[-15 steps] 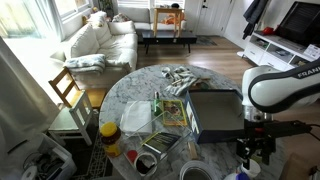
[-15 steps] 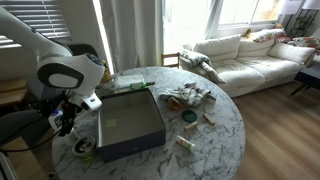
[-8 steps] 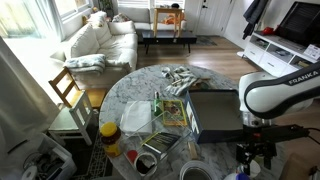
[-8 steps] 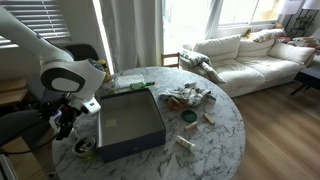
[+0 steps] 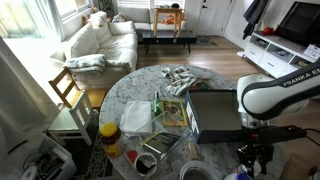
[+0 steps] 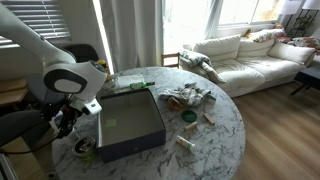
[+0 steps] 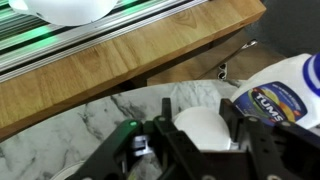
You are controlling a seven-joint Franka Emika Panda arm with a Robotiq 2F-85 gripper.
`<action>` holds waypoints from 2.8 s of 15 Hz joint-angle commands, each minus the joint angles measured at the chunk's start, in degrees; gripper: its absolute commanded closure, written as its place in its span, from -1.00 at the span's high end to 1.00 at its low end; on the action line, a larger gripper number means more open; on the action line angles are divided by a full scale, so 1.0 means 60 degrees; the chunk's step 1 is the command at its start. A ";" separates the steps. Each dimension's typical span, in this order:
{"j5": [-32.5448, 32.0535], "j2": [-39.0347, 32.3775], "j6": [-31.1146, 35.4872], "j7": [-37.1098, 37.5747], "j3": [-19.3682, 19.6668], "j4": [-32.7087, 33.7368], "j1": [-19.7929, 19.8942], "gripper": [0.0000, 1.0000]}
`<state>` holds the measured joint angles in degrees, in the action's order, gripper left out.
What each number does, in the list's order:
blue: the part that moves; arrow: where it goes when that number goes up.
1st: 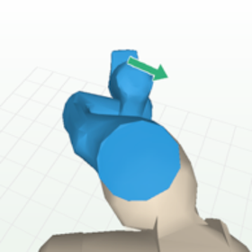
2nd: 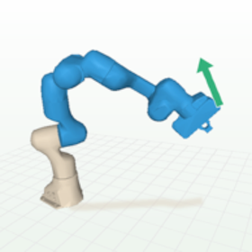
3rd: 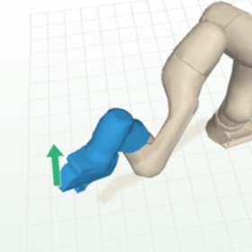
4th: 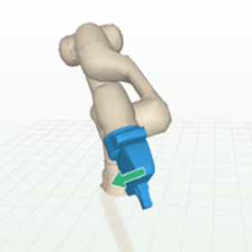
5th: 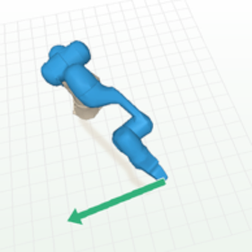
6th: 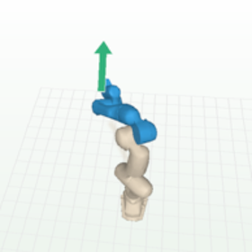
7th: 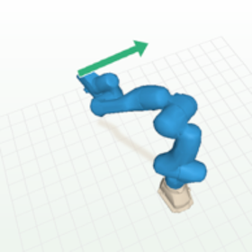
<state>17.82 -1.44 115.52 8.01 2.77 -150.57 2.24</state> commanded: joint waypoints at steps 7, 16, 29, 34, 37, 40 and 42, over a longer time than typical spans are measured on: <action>-0.0267 0.1207 -0.3656 0.0009 0.0088 0.1672 0.0121 -1.00; -0.0221 0.1258 -0.3521 -0.0111 0.0025 0.2026 0.0125 0.12; 0.0138 0.0634 0.0726 0.0081 -0.0035 -0.0270 0.0027 0.86; 0.0595 0.0361 0.0733 0.0080 -0.0083 -0.0328 -0.0030 0.66; 0.0805 0.0250 0.0727 0.0070 -0.0111 -0.0303 -0.0044 0.15; 0.0830 0.0299 0.0604 0.0130 -0.0109 -0.0208 -0.0026 -0.19; 0.0637 0.0396 0.0451 0.0252 -0.0087 -0.0084 -0.0003 -0.47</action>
<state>21.62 0.40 118.16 8.63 2.29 -151.43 2.25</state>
